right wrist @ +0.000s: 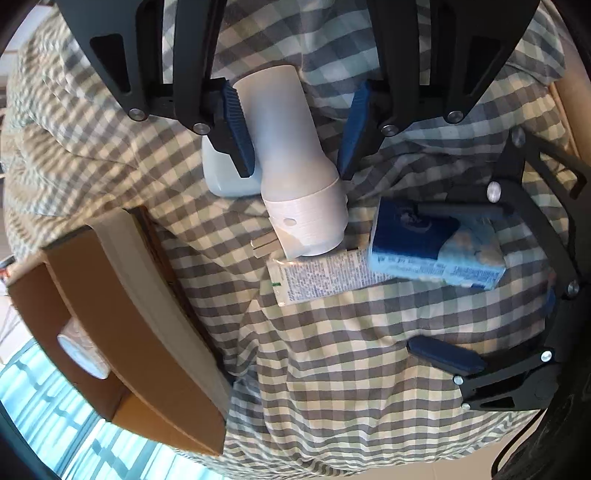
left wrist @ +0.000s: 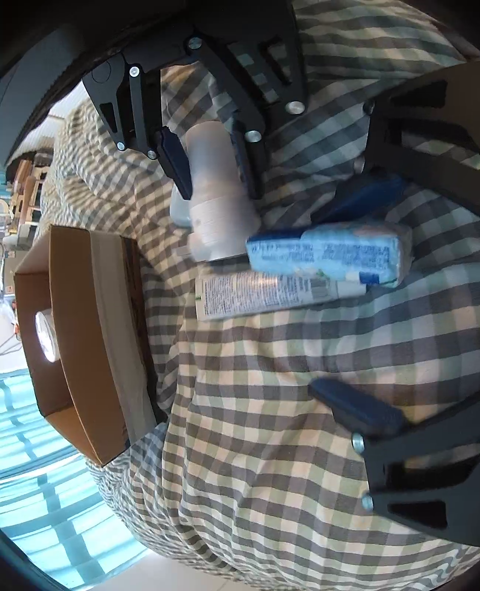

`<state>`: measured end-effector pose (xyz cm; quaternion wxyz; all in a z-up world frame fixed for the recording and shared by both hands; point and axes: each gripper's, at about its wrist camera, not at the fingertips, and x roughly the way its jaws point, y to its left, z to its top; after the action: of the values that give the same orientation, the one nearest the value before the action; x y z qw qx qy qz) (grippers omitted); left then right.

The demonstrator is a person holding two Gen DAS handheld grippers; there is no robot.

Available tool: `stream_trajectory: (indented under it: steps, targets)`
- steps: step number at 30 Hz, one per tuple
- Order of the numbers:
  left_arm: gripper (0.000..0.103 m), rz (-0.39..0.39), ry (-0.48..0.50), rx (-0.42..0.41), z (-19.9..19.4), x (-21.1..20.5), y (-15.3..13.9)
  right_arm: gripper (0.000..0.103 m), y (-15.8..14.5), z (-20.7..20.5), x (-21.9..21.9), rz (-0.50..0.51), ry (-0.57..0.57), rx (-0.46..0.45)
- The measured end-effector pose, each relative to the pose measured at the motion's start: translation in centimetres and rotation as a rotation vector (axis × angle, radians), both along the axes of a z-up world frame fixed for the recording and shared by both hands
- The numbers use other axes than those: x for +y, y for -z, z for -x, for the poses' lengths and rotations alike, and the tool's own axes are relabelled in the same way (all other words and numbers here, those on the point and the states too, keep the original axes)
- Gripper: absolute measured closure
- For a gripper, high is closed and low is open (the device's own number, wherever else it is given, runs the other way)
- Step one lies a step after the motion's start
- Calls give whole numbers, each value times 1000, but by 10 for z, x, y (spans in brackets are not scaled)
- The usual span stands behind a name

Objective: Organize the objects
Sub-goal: 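Grasp the tissue pack with the left tool while the right tool grasps the white spray bottle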

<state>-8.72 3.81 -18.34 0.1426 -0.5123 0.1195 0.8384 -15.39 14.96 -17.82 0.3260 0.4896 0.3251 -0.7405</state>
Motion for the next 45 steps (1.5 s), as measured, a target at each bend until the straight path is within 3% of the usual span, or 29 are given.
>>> stream_trajectory:
  steps: [1, 3, 9, 14, 20, 21, 22, 27, 29, 31, 32, 36, 39, 45]
  targets:
    - [34, -14, 11, -5, -2, 0, -1, 69, -5, -1, 3, 9, 15, 9]
    - [61, -43, 27, -21, -5, -1, -1, 69, -14, -1, 10, 33, 60, 17]
    - [77, -84, 41, -14, -11, 1, -10, 70, -35, -5, 21, 64, 139, 59]
    - [80, -96, 38, -1, -12, -1, -21, 71, -57, -16, 21, 81, 173, 102]
    - [81, -86, 42, 78, -13, -6, -48, 79, -59, -53, 20, 91, 210, 160]
    - [81, -87, 38, 87, -11, -8, -50, 97, -57, -55, 12, 94, 209, 164]
    - [81, -87, 26, 100, -11, -11, -54, 103, -58, -57, 12, 93, 207, 166]
    - [81, -97, -28, 117, -13, -31, -61, 103, -38, -41, 7, 117, 254, 128]
    - [81, -100, -62, 116, -10, -41, -61, 99, -34, -35, 7, 155, 273, 85]
    - [81, -99, -88, 116, -9, -49, -61, 71, -30, -31, 5, 181, 281, 60]
    - [81, -100, -95, 113, -9, -52, -60, 65, -27, -30, 1, 192, 272, 44]
    - [81, -110, -112, 98, -1, -55, -53, 63, -15, -31, -20, 190, 192, 9]
    - [81, -133, -128, 74, 4, -60, -47, 58, 3, -29, -35, 122, 156, -13]
    - [81, -164, -136, 50, 9, -65, -42, 54, 15, -11, -37, 96, 208, -32]
